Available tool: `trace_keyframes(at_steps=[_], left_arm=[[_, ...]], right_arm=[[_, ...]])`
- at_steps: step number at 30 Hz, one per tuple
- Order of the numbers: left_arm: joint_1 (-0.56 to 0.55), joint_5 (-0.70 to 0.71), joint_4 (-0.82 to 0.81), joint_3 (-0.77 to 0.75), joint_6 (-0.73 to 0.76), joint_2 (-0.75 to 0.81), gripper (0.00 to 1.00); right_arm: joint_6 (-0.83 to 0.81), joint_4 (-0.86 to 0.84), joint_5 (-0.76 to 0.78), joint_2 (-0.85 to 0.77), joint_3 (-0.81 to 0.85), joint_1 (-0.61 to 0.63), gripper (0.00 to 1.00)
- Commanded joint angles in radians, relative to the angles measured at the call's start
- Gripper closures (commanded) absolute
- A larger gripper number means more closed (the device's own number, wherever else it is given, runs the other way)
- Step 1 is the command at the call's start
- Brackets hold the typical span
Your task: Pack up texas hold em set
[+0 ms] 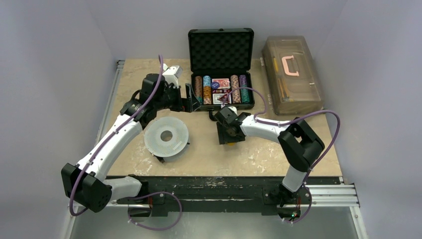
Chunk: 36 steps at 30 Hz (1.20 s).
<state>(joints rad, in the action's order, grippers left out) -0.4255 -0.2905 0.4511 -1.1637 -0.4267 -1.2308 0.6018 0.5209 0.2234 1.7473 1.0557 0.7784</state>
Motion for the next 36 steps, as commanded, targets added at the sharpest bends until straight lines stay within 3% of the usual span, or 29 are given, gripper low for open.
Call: trace_keyframes(at_steps=[1, 11, 21, 36], left_arm=[[0.008, -0.019, -0.014, -0.030, 0.003, -0.004, 0.07], [0.011, -0.032, -0.016, -0.032, -0.003, -0.010, 0.07], [0.013, -0.034, -0.015, -0.031, -0.004, -0.010, 0.07], [0.013, -0.034, -0.014, -0.032, -0.006, -0.004, 0.07]], right_arm=[[0.001, -0.045, 0.015, -0.005, -0.018, -0.002, 0.37], [-0.004, -0.035, 0.064, -0.002, -0.015, -0.002, 0.48], [0.007, -0.057, 0.017, -0.058, -0.020, -0.002, 0.59], [-0.015, -0.036, 0.062, -0.074, 0.041, -0.002, 0.63]])
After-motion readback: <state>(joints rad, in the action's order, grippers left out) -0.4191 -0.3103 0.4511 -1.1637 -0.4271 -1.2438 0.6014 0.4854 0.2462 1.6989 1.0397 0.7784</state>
